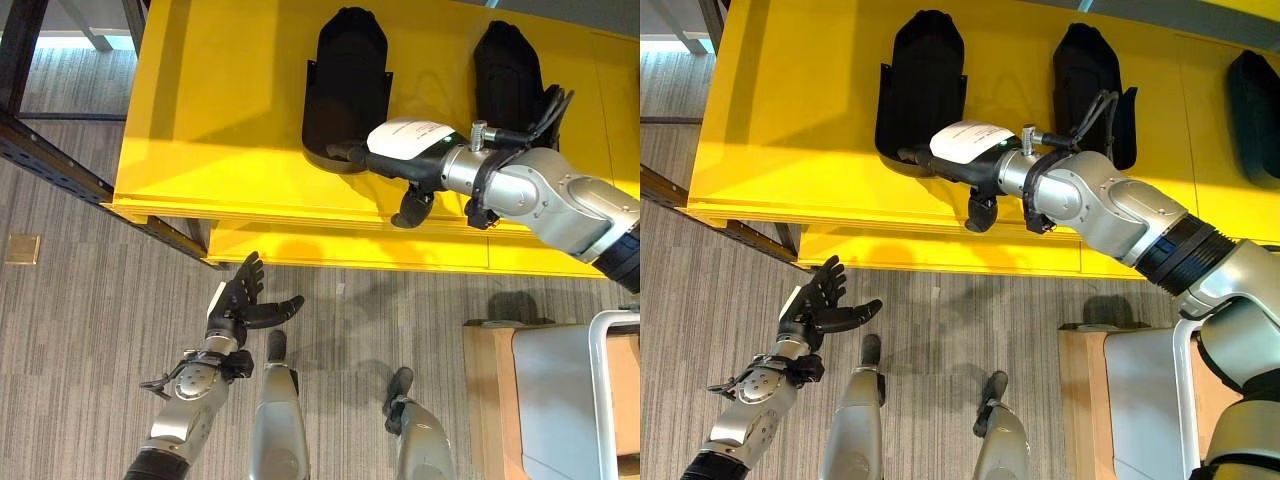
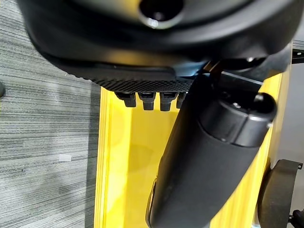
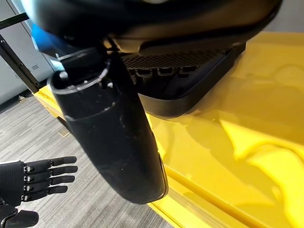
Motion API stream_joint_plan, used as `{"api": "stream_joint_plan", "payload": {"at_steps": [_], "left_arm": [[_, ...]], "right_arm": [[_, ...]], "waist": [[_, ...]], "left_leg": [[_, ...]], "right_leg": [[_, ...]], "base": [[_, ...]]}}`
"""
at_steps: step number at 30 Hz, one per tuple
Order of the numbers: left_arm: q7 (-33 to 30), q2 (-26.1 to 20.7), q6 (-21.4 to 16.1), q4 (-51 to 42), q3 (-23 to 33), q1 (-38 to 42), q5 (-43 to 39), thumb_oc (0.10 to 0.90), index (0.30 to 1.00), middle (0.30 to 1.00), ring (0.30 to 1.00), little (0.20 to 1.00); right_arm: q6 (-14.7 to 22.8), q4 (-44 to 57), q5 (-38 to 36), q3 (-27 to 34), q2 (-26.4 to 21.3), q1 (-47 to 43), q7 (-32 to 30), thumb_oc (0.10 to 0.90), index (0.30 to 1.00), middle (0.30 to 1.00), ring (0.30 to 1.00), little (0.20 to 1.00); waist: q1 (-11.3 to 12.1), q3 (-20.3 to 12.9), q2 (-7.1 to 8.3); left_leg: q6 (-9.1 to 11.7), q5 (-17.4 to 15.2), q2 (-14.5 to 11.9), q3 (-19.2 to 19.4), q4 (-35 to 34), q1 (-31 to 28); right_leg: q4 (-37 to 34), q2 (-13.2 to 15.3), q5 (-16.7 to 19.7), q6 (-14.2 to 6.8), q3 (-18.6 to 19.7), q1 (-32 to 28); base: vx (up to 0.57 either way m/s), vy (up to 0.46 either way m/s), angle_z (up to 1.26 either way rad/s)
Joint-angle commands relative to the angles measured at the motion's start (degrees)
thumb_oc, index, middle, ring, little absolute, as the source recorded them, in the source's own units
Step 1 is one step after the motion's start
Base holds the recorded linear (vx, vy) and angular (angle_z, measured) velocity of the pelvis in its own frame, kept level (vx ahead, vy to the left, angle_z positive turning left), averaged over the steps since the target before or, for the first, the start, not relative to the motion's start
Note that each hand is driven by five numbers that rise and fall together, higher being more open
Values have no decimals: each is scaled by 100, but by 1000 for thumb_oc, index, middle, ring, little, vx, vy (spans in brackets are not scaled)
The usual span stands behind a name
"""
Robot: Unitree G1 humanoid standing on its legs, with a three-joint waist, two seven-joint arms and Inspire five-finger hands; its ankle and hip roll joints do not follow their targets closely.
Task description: Move parts from the plastic box to the shelf.
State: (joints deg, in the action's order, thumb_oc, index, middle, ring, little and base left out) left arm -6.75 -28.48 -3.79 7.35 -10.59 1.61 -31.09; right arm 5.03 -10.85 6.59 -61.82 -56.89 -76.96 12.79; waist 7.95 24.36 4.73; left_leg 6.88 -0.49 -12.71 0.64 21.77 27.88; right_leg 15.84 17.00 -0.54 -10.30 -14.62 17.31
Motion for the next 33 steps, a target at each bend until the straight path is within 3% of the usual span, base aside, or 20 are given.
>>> {"api": "stream_joint_plan", "payload": {"at_steps": [1, 33], "left_arm": [[108, -235, -345, -596, 105, 57, 218, 900, 1000, 1000, 1000, 1000], [68, -201, -376, -639, 184, -57, 254, 900, 1000, 1000, 1000, 1000]], "right_arm": [[179, 515, -48, 385, -254, -282, -142, 900, 1000, 1000, 1000, 1000], [128, -220, 292, 551, -312, 244, -208, 900, 1000, 1000, 1000, 1000]], "waist": [[15, -309, 98], [47, -85, 3]], "left_leg": [[141, -361, -448, -18, 324, 37], [83, -372, -370, -46, 455, 270]], "right_leg": [[164, 241, -427, 9, -75, -593], [224, 271, -377, 15, -57, -439]], "base": [[0, 0, 0], [0, 0, 0]]}}
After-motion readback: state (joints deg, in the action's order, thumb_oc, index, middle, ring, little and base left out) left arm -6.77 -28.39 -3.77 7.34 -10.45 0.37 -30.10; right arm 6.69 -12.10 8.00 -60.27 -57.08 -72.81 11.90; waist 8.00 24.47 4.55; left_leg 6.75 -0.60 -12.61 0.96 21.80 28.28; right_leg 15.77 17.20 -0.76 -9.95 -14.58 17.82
